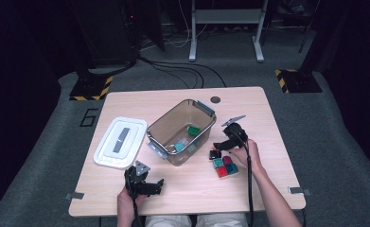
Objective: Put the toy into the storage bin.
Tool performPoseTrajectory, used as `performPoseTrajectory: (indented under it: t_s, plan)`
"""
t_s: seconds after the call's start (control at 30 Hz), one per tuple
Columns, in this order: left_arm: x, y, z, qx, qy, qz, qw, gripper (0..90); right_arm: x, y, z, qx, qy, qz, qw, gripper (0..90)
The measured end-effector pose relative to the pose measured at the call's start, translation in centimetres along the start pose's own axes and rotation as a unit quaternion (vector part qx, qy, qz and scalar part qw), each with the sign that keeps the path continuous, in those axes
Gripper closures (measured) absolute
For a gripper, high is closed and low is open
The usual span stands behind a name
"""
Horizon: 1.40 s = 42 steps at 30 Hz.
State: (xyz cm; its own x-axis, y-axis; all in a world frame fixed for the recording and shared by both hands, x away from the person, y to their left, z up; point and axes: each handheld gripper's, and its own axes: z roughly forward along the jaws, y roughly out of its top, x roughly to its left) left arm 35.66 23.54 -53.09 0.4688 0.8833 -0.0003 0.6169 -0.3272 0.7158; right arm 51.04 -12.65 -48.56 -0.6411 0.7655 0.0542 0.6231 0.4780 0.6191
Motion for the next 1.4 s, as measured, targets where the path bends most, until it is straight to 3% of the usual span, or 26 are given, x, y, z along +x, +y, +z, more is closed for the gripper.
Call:
performPoseTrajectory:
  t_s: [0.5, 0.8, 1.2, 1.4]
  plan:
    - [0.0, 0.0, 0.0, 0.0, 0.0, 0.0, 1.0, 0.2, 0.5, 0.4, 1.0, 0.0, 0.001, 0.002, 1.0, 18.5]
    - [0.0, 0.0, 0.0, -0.002, 0.002, 0.0, 1.0, 0.2, 0.3, 0.1, 1.3, 0.01, -0.001, 0.011, 0.9999, 24.1]
    - [0.0, 0.0, 0.0, -0.003, 0.002, 0.0, 1.0, 0.3, -0.3, -0.4, 1.1, 0.016, -0.008, 0.015, 0.9997, 56.5]
    - [0.0, 0.0, 0.0, -0.003, 0.002, 0.0, 1.0, 0.2, -0.5, -0.7, 0.8, 0.017, -0.007, 0.01, 0.9998, 57.8]
